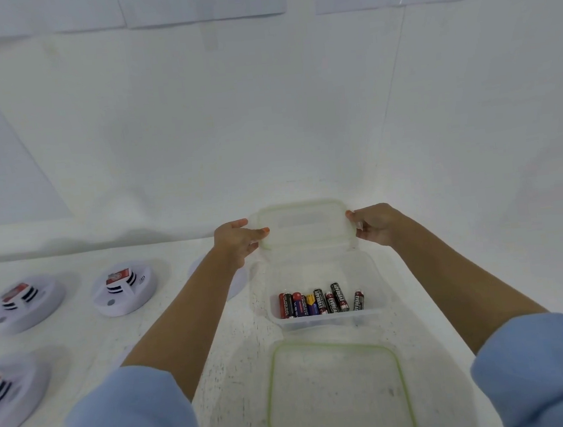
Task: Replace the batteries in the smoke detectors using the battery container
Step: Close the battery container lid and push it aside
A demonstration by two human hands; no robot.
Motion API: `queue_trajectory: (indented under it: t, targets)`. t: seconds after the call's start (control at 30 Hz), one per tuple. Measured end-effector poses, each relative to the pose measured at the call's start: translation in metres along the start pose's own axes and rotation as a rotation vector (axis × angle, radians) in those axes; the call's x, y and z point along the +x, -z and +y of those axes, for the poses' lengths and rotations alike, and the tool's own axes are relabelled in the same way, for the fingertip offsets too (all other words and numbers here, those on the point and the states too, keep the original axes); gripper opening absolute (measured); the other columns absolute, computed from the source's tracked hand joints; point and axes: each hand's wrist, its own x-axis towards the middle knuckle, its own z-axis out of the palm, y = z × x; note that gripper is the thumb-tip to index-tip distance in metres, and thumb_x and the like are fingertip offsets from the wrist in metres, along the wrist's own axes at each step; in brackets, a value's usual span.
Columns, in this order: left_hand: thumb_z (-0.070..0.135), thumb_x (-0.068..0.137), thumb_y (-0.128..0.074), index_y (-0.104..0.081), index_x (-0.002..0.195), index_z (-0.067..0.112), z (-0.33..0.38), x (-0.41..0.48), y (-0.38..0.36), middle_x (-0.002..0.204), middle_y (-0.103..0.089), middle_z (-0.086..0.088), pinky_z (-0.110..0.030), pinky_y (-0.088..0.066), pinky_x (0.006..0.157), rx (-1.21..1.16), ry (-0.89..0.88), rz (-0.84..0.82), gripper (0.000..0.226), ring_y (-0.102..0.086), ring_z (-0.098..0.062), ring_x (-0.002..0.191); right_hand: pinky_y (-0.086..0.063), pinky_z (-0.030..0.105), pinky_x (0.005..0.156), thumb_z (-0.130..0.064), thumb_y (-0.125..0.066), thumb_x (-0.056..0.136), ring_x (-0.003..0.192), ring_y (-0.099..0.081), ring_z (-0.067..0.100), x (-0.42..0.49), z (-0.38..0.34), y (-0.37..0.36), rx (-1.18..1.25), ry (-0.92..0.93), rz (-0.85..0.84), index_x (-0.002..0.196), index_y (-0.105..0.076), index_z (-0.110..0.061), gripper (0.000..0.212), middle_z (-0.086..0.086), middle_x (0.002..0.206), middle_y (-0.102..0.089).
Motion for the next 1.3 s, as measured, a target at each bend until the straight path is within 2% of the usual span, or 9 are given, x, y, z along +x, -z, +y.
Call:
queue_trajectory:
  t: [0.1, 0.27, 0.53, 0.7, 0.83, 0.93, 1.03, 1.17, 1.3]
  targets:
    - [-0.008, 0.073, -0.071, -0.045, 0.126, -0.004, -0.003, 0.001, -0.001, 0.129, -0.051, -0.023, -0.035, -0.047, 0.093, 0.030, -0.027, 0.037, 0.060, -0.054, -0.033, 0.116, -0.047, 0.022, 0.048, -0.002, -0.063, 0.084, 0.061, -0.050, 0.013, 0.001, 0.001, 0.002, 0.006, -0.021, 0.001, 0.068, -0.051, -0.005, 0.021, 0.006, 0.068, -0.050]
    - [-0.001, 0.072, -0.075, -0.047, 0.125, -0.003, -0.006, 0.005, -0.002, 0.125, -0.053, -0.022, -0.028, -0.049, 0.085, 0.039, -0.072, 0.102, 0.059, -0.055, -0.027, 0.101, -0.048, 0.017, 0.038, -0.008, -0.068, 0.081, 0.062, -0.051, 0.014, 0.000, 0.004, 0.001, 0.065, -0.049, 0.025, 0.073, -0.052, -0.007, 0.018, 0.005, 0.072, -0.052]
    - [0.008, 0.075, -0.076, -0.049, 0.126, -0.001, -0.010, 0.009, 0.000, 0.124, -0.054, -0.020, -0.025, -0.049, 0.082, 0.073, -0.112, 0.167, 0.058, -0.056, -0.025, 0.094, -0.050, 0.017, 0.040, -0.013, -0.069, 0.082, 0.060, -0.051, 0.013, 0.001, 0.006, -0.011, 0.061, 0.032, 0.112, 0.068, -0.051, -0.005, 0.024, 0.005, 0.069, -0.052]
    - [-0.003, 0.075, -0.073, -0.046, 0.127, -0.002, -0.004, 0.008, 0.005, 0.123, -0.055, -0.021, -0.030, -0.048, 0.091, -0.032, -0.053, 0.110, 0.059, -0.057, -0.027, 0.102, -0.053, 0.023, 0.054, -0.013, -0.066, 0.084, 0.063, -0.051, 0.015, -0.001, 0.005, -0.011, 0.078, -0.005, 0.025, 0.072, -0.050, -0.007, 0.021, 0.004, 0.071, -0.048]
    - [-0.008, 0.073, -0.072, -0.048, 0.124, 0.000, -0.005, 0.011, 0.007, 0.121, -0.056, -0.022, -0.029, -0.049, 0.086, -0.010, -0.049, 0.111, 0.056, -0.057, -0.028, 0.103, -0.051, 0.021, 0.052, -0.003, -0.068, 0.080, 0.062, -0.046, 0.014, -0.001, 0.005, -0.011, 0.050, -0.008, -0.025, 0.073, -0.051, -0.009, 0.019, 0.004, 0.072, -0.049]
    - [-0.003, 0.073, -0.074, -0.050, 0.123, 0.002, -0.006, 0.014, 0.009, 0.110, -0.060, -0.019, -0.028, -0.053, 0.081, 0.003, -0.035, 0.128, 0.056, -0.060, -0.023, 0.086, -0.051, 0.020, 0.047, -0.007, -0.068, 0.081, 0.060, -0.048, 0.014, 0.000, 0.006, -0.013, 0.022, 0.008, 0.000, 0.073, -0.050, -0.007, 0.020, 0.005, 0.071, -0.051]
    - [0.000, 0.072, -0.076, -0.049, 0.120, 0.003, -0.007, 0.016, 0.011, 0.098, -0.060, -0.015, -0.030, -0.053, 0.085, -0.011, -0.015, 0.133, 0.055, -0.057, -0.018, 0.070, -0.050, 0.018, 0.042, -0.009, -0.068, 0.083, 0.057, -0.047, 0.013, 0.001, 0.006, -0.014, -0.012, 0.013, 0.006, 0.076, -0.052, -0.005, 0.018, 0.005, 0.070, -0.051]
    - [-0.002, 0.072, -0.075, -0.052, 0.119, 0.004, -0.004, 0.015, 0.010, 0.106, -0.058, -0.015, -0.028, -0.053, 0.084, 0.054, -0.041, 0.132, 0.052, -0.058, -0.016, 0.073, -0.049, 0.017, 0.038, -0.007, -0.066, 0.083, 0.058, -0.046, 0.015, 0.000, 0.003, -0.013, -0.062, 0.020, 0.002, 0.075, -0.050, -0.004, 0.019, 0.006, 0.070, -0.049]
    - [-0.011, 0.072, -0.071, -0.051, 0.122, 0.001, 0.000, 0.009, 0.012, 0.106, -0.057, -0.015, -0.026, -0.050, 0.084, 0.067, -0.045, 0.075, 0.054, -0.059, -0.022, 0.087, -0.049, 0.018, 0.038, -0.003, -0.065, 0.083, 0.059, -0.045, 0.016, -0.002, 0.001, -0.011, -0.102, 0.003, -0.024, 0.072, -0.050, -0.004, 0.019, 0.006, 0.070, -0.046]
